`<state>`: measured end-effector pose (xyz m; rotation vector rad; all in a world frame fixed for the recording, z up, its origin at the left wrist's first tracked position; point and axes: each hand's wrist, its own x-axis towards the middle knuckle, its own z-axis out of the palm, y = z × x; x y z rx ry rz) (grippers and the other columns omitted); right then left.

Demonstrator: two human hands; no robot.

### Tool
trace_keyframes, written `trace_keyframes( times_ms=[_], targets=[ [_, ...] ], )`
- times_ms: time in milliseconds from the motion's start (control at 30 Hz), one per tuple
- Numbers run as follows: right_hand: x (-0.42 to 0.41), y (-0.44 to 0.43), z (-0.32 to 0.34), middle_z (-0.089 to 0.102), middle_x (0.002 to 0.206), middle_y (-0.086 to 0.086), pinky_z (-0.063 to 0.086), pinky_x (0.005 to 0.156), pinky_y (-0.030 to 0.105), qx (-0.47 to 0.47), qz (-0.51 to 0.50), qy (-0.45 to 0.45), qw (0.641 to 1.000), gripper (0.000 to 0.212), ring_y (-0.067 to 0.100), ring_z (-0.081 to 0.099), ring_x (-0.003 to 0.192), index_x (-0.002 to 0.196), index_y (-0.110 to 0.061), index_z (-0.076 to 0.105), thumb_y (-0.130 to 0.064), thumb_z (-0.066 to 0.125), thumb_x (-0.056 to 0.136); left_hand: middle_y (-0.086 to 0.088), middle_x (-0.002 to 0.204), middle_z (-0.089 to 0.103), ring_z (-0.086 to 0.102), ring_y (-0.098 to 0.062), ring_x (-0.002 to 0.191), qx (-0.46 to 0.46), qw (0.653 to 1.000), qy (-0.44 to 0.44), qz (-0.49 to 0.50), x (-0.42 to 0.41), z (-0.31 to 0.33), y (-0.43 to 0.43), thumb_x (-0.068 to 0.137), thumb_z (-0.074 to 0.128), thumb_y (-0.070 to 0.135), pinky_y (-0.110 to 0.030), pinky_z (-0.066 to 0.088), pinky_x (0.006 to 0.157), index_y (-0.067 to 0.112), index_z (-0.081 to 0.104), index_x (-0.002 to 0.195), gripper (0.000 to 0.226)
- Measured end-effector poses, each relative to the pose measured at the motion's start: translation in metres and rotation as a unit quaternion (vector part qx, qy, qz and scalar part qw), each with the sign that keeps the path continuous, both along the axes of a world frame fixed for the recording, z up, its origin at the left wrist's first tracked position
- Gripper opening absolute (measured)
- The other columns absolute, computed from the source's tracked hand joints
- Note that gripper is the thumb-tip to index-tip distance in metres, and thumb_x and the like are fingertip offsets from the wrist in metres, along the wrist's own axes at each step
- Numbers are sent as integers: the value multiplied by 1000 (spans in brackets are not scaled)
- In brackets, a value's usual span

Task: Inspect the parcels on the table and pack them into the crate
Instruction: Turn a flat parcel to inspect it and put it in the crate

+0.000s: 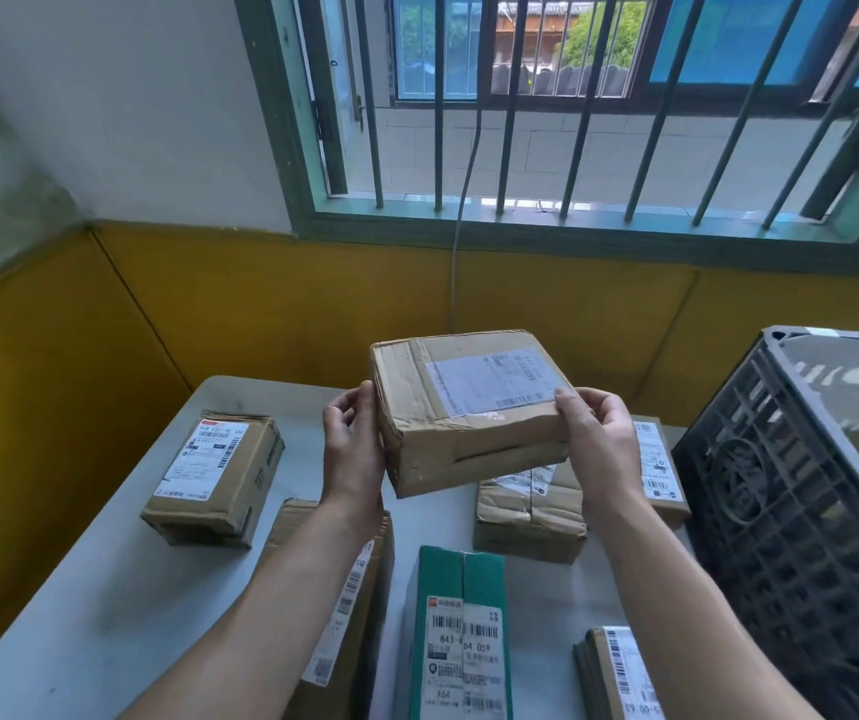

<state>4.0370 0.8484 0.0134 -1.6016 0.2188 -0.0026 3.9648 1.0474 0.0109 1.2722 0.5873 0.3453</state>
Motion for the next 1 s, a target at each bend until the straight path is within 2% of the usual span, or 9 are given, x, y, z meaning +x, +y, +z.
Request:
trace_keyframes(
  times_ms=[100,233,467,533,667,733,867,900,1000],
  targets=[
    [-5,-4,-3,63,102,-7,44,76,30,7,-6,-5,1000,14,7,57,94,100,-29,61,-42,62,96,-3,122,68,65,-16,110,27,999,23,22,-6,0,-8,102,39,58,-32,54,80,37,57,109,29],
    [-14,-10,-5,65,102,-5,44,72,27,26,5,-18,999,10,9,59,92,97,-28,61,-38,61,97,-4,119,73,68,-22,113,-5,1000,27,-15,-18,2,-20,99,33,68,-50,56,99,33,64,128,55],
    [-35,-24,-4,65,103,-6,44,70,24,31,45,-25,998,11,5,59,92,99,-29,60,-40,60,98,3,120,73,70,-17,112,49,998,13,-23,-43,-2,-38,96,39,71,-48,57,98,41,58,135,53],
    [-45,-30,-3,66,105,-5,46,72,24,31,53,-30,998,12,7,60,94,102,-28,60,-40,60,98,3,121,74,71,-18,111,45,999,6,-20,-54,-2,-44,91,41,73,-45,59,94,41,59,135,57],
    [-65,-42,5,66,105,-3,46,73,26,40,63,-39,996,14,10,61,96,103,-28,61,-41,59,99,8,121,72,73,-10,104,54,999,5,6,-72,5,-56,86,41,79,-22,60,69,46,52,139,63],
    [-75,-49,12,66,103,-7,45,72,24,40,67,-51,996,12,7,60,94,101,-30,61,-41,58,99,11,122,72,73,-8,104,50,999,8,19,-81,9,-63,83,40,83,-19,59,65,46,52,138,67],
    [-107,-69,28,65,98,-12,44,63,12,33,68,-79,994,12,1,58,88,96,-33,62,-43,56,100,8,122,73,74,-12,104,25,1000,-12,11,-109,18,-81,88,40,80,-30,62,74,41,55,138,65],
    [-113,-75,31,65,98,-12,45,65,13,31,67,-85,994,13,3,58,89,96,-33,62,-44,56,100,5,121,74,74,-15,103,15,1000,-19,4,-115,21,-86,90,40,78,-33,62,76,39,54,139,64],
    [-139,-95,45,66,103,-9,51,81,29,18,63,-105,992,14,9,61,98,98,-35,61,-47,54,100,-1,123,73,75,-22,104,-14,999,-40,-14,-141,34,-108,95,38,74,-41,62,82,35,53,141,62]
  ],
)
